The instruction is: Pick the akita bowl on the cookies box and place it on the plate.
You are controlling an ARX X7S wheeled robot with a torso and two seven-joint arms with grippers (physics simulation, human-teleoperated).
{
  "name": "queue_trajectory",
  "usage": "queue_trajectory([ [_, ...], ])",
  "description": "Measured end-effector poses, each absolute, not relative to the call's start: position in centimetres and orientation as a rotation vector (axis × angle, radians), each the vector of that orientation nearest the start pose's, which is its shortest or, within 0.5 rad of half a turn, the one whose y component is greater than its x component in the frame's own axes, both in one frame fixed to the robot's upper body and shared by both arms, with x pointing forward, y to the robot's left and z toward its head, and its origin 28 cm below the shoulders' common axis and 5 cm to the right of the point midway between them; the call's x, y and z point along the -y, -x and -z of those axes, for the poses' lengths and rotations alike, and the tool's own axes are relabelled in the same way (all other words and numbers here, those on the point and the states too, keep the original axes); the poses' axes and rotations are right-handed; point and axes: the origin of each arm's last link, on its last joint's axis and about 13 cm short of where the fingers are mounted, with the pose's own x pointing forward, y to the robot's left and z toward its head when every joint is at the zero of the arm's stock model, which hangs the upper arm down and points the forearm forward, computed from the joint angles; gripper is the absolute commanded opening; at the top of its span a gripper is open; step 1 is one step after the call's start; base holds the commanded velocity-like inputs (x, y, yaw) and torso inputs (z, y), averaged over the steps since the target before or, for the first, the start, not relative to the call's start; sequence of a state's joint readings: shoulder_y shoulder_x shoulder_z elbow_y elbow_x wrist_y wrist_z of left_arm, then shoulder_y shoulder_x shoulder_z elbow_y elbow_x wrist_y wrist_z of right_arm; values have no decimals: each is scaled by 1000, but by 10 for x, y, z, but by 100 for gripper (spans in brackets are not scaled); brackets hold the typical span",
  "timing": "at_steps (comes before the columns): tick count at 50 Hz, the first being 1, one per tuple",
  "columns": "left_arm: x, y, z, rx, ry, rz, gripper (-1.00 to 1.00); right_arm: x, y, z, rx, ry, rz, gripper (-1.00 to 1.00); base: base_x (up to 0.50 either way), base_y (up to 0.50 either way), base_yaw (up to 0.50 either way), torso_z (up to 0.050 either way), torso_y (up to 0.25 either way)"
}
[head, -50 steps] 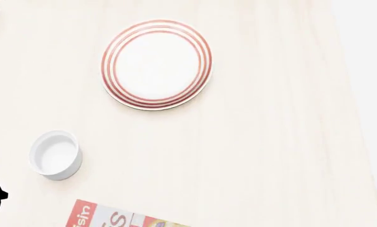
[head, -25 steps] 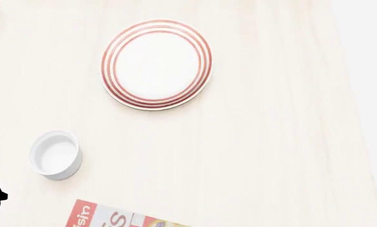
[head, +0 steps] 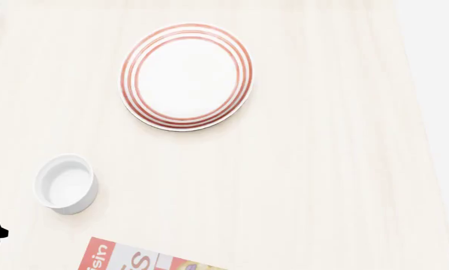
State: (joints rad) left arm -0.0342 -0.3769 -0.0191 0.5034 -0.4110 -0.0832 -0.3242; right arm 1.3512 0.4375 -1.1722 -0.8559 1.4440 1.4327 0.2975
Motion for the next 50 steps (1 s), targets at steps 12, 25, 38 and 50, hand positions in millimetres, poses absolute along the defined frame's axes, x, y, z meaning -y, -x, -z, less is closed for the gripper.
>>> queue_trajectory([
  [12,-259,-206,-132,416,85,-140,100,49,-175,-218,-333,1151,-1308,-100,0,0,0,0,0],
  [25,-259,-206,-134,418,87,-137,100,59,-177,-233,-318,1216,-1240,-100,0,0,0,0,0],
  [38,-260,-205,-136,423,89,-142,100,69,-185,-265,-261,1331,-1056,-100,0,0,0,0,0],
  [50,-260,-204,-136,425,90,-144,100,80,-199,-296,-191,1436,-861,-100,0,0,0,0,0],
])
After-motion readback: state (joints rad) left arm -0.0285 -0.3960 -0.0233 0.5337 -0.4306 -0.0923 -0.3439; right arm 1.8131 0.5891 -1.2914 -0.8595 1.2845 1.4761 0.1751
